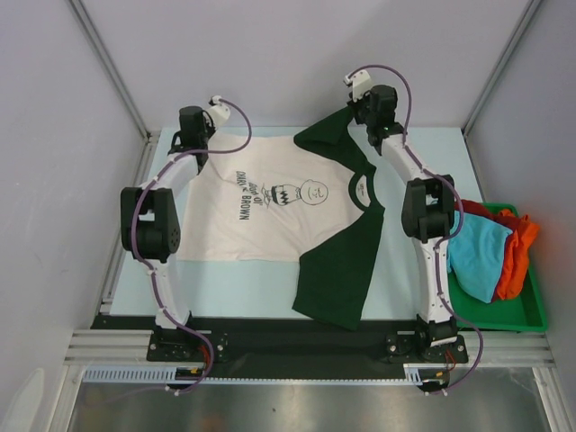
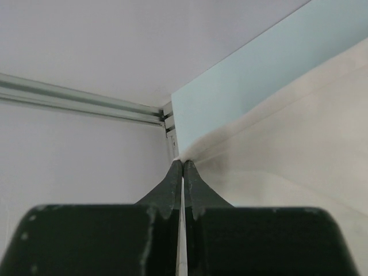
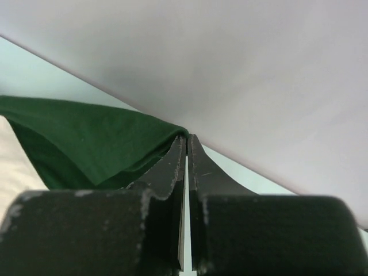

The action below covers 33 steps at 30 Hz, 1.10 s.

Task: Fold and stack the t-shirts
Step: Fold the tshirt

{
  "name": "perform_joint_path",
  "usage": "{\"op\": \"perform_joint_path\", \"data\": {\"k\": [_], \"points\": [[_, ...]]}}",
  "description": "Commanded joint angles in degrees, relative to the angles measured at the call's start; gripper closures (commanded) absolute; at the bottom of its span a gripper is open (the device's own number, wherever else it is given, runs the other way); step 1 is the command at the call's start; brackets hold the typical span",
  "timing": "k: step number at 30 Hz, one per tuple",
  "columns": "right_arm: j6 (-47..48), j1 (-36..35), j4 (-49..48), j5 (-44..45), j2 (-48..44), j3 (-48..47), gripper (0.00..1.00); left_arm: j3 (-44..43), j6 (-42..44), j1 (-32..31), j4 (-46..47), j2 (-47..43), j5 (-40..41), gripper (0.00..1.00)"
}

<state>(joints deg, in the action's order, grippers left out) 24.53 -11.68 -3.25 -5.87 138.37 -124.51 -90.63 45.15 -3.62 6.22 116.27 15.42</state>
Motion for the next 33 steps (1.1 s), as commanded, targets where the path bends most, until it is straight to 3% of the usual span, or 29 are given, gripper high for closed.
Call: {"op": "perform_joint_path", "data": {"k": [1,4,18,27,33], "points": [[0.6,0.3,0.2,-0.7,-7.1,-1.0,1.00,-6.3,-2.7,0.4,-6.6,1.6,-4.5,1.00],[-0.3,0.8,1.6,-0.6,-7.5,-1.6,1.00,-8.9,-4.5,1.0,-11.0,3.2,-6.9,0.99],[-1.4,2.6,6.4,-0.6,-11.4,0.0,1.00,-14.0,-5.8,5.6,-11.7,6.8,-10.1,1.00],[-1.9,2.8,8.9,-1.5,-15.1,3.1,1.00,-10.1,-7.7,5.9,-11.4,3.0,-14.7,1.00],[-2.0,2.7,11.2,-2.3,-21.5,10.6,1.00,-4.4,-8.7,5.9,-9.9,-1.0,-15.0,1.00]]}}
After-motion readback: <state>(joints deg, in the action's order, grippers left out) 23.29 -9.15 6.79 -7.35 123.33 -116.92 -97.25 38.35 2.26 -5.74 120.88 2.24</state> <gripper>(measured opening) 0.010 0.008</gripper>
